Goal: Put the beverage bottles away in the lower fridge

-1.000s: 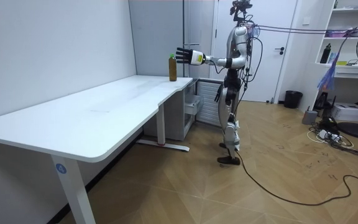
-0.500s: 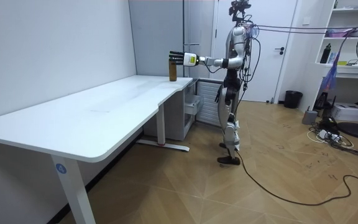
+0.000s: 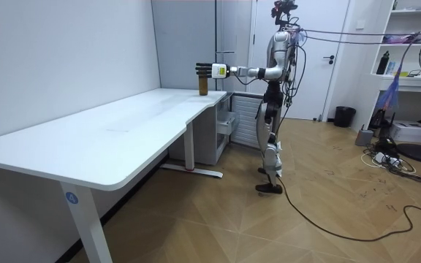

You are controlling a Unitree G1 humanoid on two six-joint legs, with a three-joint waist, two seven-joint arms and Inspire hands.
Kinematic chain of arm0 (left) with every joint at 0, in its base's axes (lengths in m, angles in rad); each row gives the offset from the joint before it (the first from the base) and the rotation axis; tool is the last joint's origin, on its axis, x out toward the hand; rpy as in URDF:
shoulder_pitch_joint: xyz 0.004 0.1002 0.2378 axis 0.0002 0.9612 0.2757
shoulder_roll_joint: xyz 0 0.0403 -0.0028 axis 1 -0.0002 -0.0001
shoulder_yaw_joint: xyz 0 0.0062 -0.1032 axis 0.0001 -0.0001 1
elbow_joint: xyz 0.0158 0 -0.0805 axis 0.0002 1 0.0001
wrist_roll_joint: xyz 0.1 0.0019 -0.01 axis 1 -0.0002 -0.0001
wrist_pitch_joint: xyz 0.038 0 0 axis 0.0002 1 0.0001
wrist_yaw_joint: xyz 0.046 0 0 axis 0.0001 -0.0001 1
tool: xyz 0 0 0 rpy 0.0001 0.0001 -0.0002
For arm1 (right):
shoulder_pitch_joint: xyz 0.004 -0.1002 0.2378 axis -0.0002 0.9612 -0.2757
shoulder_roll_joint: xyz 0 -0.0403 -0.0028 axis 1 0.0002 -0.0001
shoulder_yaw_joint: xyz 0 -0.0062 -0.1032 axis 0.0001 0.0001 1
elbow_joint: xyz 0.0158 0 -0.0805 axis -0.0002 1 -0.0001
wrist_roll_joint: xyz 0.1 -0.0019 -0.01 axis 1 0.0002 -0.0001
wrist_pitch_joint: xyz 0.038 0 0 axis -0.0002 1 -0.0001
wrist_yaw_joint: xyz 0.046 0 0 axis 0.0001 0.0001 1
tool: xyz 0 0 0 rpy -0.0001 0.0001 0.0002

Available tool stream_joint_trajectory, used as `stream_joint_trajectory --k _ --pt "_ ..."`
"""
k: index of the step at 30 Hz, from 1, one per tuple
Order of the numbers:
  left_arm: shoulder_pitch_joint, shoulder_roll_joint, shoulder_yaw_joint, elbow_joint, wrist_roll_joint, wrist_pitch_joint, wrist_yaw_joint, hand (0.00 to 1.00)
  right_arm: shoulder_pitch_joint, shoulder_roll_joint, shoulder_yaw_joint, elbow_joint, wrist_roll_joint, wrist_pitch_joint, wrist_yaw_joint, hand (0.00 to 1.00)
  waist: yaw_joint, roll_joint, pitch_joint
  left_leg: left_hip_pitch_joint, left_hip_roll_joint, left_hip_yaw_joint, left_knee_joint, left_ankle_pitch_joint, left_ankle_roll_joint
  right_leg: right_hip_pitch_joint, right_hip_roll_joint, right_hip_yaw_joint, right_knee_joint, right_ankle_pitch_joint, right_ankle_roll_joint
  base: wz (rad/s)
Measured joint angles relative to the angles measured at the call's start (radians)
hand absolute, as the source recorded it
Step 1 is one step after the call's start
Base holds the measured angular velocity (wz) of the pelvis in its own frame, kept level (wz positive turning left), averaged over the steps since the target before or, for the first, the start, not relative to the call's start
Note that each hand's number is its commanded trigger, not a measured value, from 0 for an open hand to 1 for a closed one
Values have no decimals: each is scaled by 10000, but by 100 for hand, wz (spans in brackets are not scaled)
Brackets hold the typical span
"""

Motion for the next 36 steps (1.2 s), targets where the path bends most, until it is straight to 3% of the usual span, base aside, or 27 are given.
stream_joint_trajectory --k 7,11,13,22,25,31,36 --pt "-521 143 227 717 -367 532 -280 0 -2 -31 -188 45 19 134 85 0 -3 79 -23 61 3 76 18 -1 2 -1 6 145 51 6 -4 -3" --pt "-1225 334 366 1114 -907 559 -330 0 10 -197 -439 31 9 209 146 0 -52 323 32 119 9 101 -22 -2 3 12 9 190 158 6 -3 -2" --pt "-1325 348 414 1281 -999 565 -375 0 9 -252 -451 34 10 211 127 0 -139 390 7 126 10 110 -23 -1 4 9 14 223 161 6 -4 -4" --pt "-1549 349 528 2476 -1204 646 -560 0 5 -258 -543 80 -4 233 -15 0 -305 318 48 200 16 331 -10 1 5 -37 25 481 164 -4 -1 -6" --pt "-1797 357 530 2888 -1202 674 -562 0 4 -258 -542 87 -50 430 -32 0 -309 239 63 171 25 338 -10 1 5 -80 41 504 177 -4 -1 -1" --pt "-1991 370 531 3072 -1685 974 -580 0 9 -271 -545 42 -714 677 -117 0 -365 221 -1 100 32 386 -12 0 5 -213 58 620 195 2 -8 -6" --pt "-2012 619 530 3073 -2190 1184 -596 0 32 -277 -548 52 -1626 878 -213 0 -534 322 -77 151 32 391 -10 0 4 -179 60 655 197 7 -14 -4"
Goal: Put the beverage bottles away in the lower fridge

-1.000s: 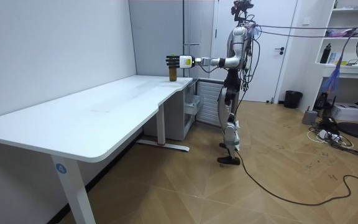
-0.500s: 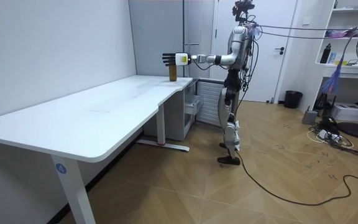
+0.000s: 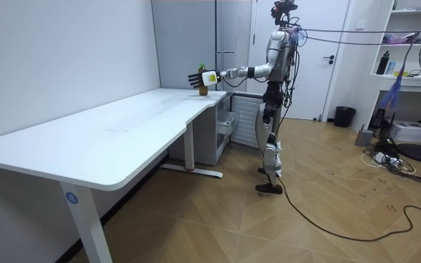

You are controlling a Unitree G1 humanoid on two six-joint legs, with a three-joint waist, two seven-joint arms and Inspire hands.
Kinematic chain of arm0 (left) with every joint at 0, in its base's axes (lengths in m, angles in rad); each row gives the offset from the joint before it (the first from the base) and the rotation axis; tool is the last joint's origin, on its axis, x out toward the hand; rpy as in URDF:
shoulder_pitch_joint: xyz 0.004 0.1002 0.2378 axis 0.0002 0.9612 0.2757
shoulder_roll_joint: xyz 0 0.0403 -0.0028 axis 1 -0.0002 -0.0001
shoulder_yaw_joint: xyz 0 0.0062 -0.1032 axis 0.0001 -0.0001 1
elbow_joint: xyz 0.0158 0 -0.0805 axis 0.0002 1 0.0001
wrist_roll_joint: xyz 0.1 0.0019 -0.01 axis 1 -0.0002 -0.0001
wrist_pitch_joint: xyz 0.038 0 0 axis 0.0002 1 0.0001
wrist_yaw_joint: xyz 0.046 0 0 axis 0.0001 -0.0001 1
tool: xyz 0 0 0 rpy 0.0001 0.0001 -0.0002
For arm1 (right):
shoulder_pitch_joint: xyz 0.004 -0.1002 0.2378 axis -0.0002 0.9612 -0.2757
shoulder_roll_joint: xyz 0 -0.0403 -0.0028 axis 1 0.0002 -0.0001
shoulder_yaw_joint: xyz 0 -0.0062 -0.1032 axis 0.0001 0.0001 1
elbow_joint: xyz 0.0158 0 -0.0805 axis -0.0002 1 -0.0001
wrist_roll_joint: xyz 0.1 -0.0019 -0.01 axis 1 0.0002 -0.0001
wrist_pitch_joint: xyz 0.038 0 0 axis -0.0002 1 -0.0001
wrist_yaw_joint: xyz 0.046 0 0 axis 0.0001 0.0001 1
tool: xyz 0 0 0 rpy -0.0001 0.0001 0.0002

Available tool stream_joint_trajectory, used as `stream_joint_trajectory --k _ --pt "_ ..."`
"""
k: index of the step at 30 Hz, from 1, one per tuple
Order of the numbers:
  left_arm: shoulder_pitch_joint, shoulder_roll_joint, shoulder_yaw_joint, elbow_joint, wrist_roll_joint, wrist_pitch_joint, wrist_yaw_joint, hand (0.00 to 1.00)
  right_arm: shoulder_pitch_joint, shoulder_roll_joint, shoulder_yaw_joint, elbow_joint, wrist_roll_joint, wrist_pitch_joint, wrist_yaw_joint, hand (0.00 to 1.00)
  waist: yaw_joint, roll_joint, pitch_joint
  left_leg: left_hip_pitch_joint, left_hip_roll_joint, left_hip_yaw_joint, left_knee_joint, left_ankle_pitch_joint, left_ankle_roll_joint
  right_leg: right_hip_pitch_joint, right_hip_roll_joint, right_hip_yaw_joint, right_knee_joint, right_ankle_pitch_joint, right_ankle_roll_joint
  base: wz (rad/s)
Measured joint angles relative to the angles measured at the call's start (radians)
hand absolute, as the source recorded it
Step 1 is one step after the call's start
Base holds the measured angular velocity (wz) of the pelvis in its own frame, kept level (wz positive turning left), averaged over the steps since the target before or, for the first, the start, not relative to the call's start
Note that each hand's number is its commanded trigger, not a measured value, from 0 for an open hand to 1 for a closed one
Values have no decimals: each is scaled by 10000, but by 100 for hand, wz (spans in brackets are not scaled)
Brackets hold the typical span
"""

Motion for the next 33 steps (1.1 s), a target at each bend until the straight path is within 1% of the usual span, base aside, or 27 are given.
stream_joint_trajectory --k 3,4,6,7,9,12,14,19,21,25,28,30,33 --pt "-118 35 0 1 -185 63 -7 0 93 -2 0 -5 -361 57 -67 0 -13 41 -10 39 2 11 -1 0 0 27 5 46 17 3 -4 -4" --pt "-184 37 -4 5 -198 112 -21 0 116 -1 2 1 -418 150 -114 0 -24 53 -2 60 2 16 -1 0 0 22 5 51 21 4 -5 0" --pt "-346 76 -3 50 -260 195 -90 0 166 4 4 -4 -668 256 -175 0 -23 83 41 70 4 15 -5 0 0 -4 7 75 91 4 -5 0" --pt "-411 103 -3 50 -260 202 -125 0 174 4 5 -9 -743 352 -214 0 -23 105 89 76 5 17 -10 0 0 -40 8 89 142 3 -3 -4" --pt "-468 131 -3 52 -272 224 -140 0 210 5 3 -8 -764 443 -232 0 -31 119 109 73 7 17 -29 0 0 -78 25 196 164 2 -2 -6" --pt "-488 208 -3 55 -412 270 -199 0 298 8 10 -17 -764 650 -229 0 -31 121 107 44 29 18 -70 -6 8 -163 78 324 178 0 -2 -5" --pt "-491 267 -3 60 -493 383 -230 0 357 8 15 -22 -810 799 -219 0 -29 127 106 16 34 18 -71 -8 10 -198 90 324 302 1 -6 -3" --pt "-504 300 -4 91 -535 576 -349 0 567 46 20 -24 -1252 1092 -165 0 -42 170 93 8 34 -11 -69 -8 10 -211 91 329 307 2 -7 0" --pt "-532 300 -4 197 -535 622 -393 0 613 66 20 -24 -1464 1115 -80 0 -49 189 81 8 34 -12 -69 -8 10 -214 91 331 306 2 -7 0" --pt "-582 312 -7 272 -549 757 -544 0 630 70 20 -54 -1532 1307 133 0 -49 229 62 -16 32 -2 -61 -9 11 -290 91 332 307 2 -7 0" --pt "-584 318 -8 272 -548 857 -618 0 594 69 20 -72 -1534 1305 140 0 -55 282 61 -37 32 2 -60 -9 12 -326 91 339 317 2 -7 0" --pt "-584 318 -8 272 -548 863 -644 0 575 69 20 -72 -1534 1306 140 0 -61 308 65 -50 32 7 -58 -9 12 -339 91 339 317 2 -7 0" --pt "-586 401 -6 274 -540 876 -742 0 577 69 20 -89 -1566 1306 169 0 -63 338 73 -65 33 17 -55 -9 12 -354 90 338 322 -1 -10 0"
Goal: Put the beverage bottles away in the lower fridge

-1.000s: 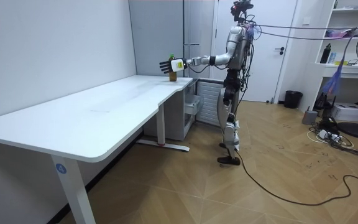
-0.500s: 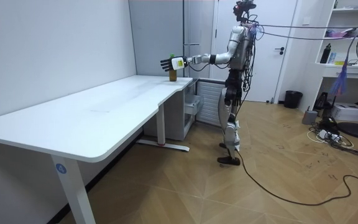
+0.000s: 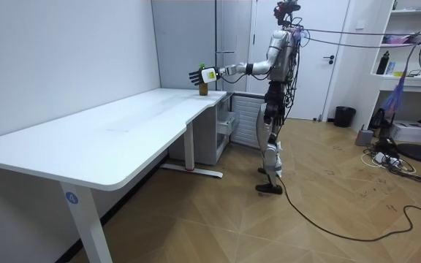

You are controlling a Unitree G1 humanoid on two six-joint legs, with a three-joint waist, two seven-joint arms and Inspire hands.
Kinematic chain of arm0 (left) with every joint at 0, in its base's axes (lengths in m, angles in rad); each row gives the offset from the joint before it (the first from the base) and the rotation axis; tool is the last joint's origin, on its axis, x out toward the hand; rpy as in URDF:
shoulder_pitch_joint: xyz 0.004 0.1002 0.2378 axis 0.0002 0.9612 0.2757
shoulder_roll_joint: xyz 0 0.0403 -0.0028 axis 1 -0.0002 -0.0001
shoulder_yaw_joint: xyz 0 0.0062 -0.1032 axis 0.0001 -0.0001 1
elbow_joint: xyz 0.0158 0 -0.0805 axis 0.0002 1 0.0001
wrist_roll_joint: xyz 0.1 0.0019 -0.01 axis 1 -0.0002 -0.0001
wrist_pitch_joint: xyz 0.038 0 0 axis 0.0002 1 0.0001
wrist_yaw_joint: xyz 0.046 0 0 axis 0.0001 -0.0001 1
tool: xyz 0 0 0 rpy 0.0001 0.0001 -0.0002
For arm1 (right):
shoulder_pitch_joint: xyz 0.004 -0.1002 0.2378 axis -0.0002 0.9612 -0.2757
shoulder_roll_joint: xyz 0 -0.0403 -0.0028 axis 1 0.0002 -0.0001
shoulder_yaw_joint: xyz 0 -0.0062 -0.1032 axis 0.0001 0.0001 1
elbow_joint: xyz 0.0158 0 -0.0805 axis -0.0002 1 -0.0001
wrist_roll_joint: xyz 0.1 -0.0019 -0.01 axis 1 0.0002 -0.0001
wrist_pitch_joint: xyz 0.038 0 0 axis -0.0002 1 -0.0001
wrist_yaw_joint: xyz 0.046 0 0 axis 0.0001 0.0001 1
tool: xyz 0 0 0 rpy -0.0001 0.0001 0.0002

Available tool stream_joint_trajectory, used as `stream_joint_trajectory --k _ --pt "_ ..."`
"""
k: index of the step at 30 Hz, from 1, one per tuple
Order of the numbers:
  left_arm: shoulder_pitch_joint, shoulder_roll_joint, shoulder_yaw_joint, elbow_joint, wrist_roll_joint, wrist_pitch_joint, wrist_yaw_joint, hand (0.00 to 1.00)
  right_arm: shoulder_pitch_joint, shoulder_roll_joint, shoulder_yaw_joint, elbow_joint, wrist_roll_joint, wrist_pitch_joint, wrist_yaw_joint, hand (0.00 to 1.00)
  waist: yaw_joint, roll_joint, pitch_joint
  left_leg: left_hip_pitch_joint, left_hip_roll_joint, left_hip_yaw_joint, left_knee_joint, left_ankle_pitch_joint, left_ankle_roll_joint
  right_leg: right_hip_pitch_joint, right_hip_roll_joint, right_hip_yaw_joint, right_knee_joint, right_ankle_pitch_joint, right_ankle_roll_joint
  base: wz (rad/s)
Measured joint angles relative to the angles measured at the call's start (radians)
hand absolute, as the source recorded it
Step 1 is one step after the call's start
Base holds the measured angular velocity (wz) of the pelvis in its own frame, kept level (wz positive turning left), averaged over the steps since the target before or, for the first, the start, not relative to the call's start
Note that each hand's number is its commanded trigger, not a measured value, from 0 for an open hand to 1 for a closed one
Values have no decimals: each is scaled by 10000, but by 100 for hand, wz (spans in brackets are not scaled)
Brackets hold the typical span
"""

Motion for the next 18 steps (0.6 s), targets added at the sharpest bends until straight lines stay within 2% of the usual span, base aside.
stream_joint_trajectory --k 3,8,18 --pt "-219 90 3 309 -6 3 -42 0 -3 0 0 -6 -478 -4 82 0 -8 15 9 -30 -1 0 34 -2 2 -13 -4 -11 2 0 0 0" --pt "-958 300 -1 1347 -43 59 -66 0 -13 -7 0 -74 -626 -6 266 0 -11 30 6 -85 0 2 59 -2 2 -15 -5 -7 37 2 -3 0" --pt "-1008 326 -2 1609 -15 145 -338 0 9 -14 -18 -267 -676 -11 296 0 -29 77 2 -65 7 69 76 -1 2 -133 -10 28 156 -8 -16 -1"
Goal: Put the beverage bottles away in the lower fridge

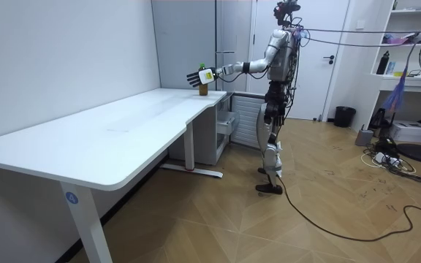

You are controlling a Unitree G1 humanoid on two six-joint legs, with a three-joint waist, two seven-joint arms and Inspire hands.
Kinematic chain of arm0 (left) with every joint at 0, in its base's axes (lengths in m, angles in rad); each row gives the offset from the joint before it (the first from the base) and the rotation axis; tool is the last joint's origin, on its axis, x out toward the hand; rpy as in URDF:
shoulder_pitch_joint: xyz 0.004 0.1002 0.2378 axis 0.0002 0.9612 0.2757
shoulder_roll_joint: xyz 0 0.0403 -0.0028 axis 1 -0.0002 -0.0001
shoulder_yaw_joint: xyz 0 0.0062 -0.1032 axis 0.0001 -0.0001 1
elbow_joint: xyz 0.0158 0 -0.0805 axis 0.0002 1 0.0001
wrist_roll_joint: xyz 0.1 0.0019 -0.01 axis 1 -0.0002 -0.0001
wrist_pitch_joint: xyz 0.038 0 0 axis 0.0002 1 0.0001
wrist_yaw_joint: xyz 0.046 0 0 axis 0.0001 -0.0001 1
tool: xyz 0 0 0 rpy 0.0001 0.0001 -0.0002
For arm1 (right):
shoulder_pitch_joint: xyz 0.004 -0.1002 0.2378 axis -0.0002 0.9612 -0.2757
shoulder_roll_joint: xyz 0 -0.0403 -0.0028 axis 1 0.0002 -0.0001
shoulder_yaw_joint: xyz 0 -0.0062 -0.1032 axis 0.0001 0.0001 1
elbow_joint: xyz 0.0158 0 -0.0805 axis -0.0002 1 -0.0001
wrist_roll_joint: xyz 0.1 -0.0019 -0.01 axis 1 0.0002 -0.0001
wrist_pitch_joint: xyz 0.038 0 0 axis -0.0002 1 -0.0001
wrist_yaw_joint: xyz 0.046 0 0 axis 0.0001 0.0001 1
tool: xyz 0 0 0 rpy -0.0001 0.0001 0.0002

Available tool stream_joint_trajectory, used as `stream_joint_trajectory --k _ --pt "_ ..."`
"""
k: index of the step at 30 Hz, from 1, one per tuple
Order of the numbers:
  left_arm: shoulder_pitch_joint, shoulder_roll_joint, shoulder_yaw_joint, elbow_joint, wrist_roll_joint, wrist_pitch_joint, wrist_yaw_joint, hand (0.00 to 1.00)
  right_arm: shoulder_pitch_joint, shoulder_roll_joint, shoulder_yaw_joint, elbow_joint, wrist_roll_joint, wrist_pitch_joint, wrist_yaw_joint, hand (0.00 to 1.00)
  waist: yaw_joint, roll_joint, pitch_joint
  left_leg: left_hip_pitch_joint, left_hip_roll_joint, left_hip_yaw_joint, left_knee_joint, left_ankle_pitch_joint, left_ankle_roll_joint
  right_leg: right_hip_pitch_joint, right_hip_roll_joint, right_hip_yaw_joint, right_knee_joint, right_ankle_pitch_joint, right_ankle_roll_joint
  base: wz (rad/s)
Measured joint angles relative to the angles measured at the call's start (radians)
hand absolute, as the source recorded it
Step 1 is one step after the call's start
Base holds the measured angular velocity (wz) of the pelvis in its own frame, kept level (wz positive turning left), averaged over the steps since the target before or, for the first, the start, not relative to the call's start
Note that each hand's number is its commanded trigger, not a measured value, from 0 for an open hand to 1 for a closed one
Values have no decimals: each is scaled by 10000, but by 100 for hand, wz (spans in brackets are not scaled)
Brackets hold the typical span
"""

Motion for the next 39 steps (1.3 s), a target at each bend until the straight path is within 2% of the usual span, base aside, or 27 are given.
stream_joint_trajectory --k 3,9,13,18,21,23,29,30,31,32,39 --pt "0 3 1 65 1 15 -121 0 1 -7 -2 -17 -8 -1 25 0 5 45 -29 30 1 31 -5 0 0 3 3 32 15 0 0 -4" --pt "0 22 4 65 12 15 -209 0 -3 -9 -2 -30 -8 -3 54 0 15 71 -15 101 8 154 -18 0 0 -11 15 162 73 -1 0 -7" --pt "0 31 3 73 19 15 -211 0 -21 -9 -11 -32 -46 -5 53 0 -149 22 18 103 5 176 -24 0 0 -14 21 200 77 -4 3 -1" --pt "-5 35 0 74 105 20 -381 0 -12 -8 -11 -102 -45 -1 29 0 -180 -19 51 70 12 247 -39 -1 1 -59 34 272 163 -29 3 -4" --pt "-10 37 0 74 106 19 -396 0 0 -8 -11 -102 -47 -3 5 0 -184 -7 42 56 16 288 -41 -2 1 -88 41 307 164 -28 2 -4" --pt "-15 47 2 74 108 19 -401 0 -4 -6 -11 -102 -45 -9 -21 0 -184 17 10 -25 15 318 -26 -1 1 -185 40 335 189 -26 1 -3" --pt "-38 95 1 124 110 19 -467 0 -9 -1 -11 -99 -46 -18 -19 0 -188 4 11 -28 15 357 1 1 2 -192 38 381 189 -25 0 0" --pt "-38 103 2 125 111 19 -487 4 -9 -1 -11 -98 -46 -18 -15 0 -187 0 14 -28 14 364 3 1 2 -192 39 394 189 -25 1 0" --pt "-38 114 2 125 111 19 -525 61 -7 -1 -10 -98 -46 -16 -4 0 -187 -13 21 -26 14 378 8 1 2 -193 39 422 188 -26 1 -4" --pt "-38 115 2 125 111 19 -544 100 -5 0 -10 -98 -46 -13 1 0 -188 -25 23 -23 13 394 10 1 2 -195 39 446 185 -26 2 -4" --pt "-39 115 1 126 113 20 -586 100 12 0 -11 -98 -46 -6 49 0 -201 -66 26 -21 12 424 13 1 2 -203 47 492 175 -27 3 -1"
